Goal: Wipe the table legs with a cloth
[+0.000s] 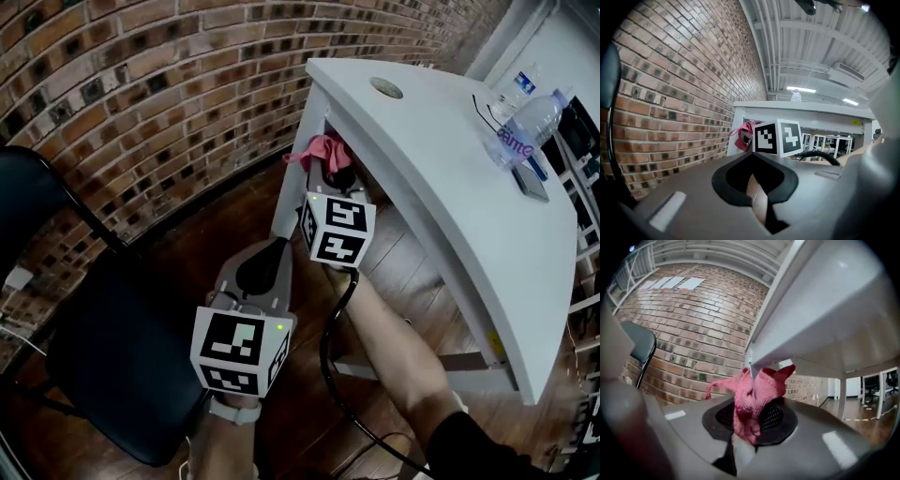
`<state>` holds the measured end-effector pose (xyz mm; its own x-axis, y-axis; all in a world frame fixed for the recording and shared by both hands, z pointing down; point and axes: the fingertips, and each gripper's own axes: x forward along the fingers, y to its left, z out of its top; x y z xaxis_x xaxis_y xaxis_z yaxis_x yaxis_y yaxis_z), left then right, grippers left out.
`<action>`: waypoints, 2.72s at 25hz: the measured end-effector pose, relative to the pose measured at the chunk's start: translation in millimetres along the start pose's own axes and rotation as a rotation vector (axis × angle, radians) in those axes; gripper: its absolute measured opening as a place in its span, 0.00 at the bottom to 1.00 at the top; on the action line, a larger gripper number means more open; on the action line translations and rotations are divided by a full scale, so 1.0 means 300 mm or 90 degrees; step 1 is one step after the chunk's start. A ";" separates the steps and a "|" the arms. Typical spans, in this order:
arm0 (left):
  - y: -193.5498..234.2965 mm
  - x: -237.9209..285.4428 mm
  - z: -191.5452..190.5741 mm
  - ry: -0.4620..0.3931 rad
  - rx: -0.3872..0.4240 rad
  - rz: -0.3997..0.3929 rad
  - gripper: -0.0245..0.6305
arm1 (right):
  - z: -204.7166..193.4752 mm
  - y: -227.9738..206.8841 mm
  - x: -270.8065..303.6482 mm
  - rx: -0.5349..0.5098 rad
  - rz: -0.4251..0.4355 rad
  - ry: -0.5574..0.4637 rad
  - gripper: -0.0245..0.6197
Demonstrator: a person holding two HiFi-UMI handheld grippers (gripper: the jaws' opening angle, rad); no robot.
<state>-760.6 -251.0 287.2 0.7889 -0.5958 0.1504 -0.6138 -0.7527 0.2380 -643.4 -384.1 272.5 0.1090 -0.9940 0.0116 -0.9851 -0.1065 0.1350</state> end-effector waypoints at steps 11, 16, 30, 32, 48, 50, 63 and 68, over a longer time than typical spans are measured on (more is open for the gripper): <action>0.029 0.077 -0.348 0.150 -0.095 -0.004 0.04 | -0.286 0.042 0.000 -0.075 0.035 -0.028 0.12; 0.011 0.113 -0.613 0.238 -0.129 -0.016 0.04 | -0.516 0.058 -0.002 -0.068 0.056 0.000 0.12; -0.013 0.079 -0.865 0.312 -0.241 -0.053 0.04 | -1.195 0.117 0.010 -0.023 0.089 0.185 0.12; -0.020 0.078 -0.875 0.323 -0.249 -0.056 0.04 | -1.291 0.135 0.010 -0.014 0.100 0.224 0.12; -0.025 0.039 -0.995 0.392 -0.246 -0.085 0.04 | -1.790 0.310 -0.015 0.168 0.185 0.538 0.13; -0.025 0.037 -0.998 0.395 -0.247 -0.086 0.04 | -1.765 0.348 -0.004 0.213 0.192 0.528 0.13; -0.095 0.046 -0.963 0.401 -0.269 -0.159 0.04 | -1.462 0.301 0.096 0.462 0.084 0.420 0.13; -0.131 0.022 -0.857 0.382 -0.289 -0.224 0.08 | -1.279 0.291 0.094 0.459 0.110 0.397 0.13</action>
<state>-723.8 -153.4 525.4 0.8925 0.0005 0.4510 -0.3592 -0.6039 0.7115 -675.3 -411.6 664.9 -0.1985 -0.8274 0.5254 -0.8162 -0.1572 -0.5559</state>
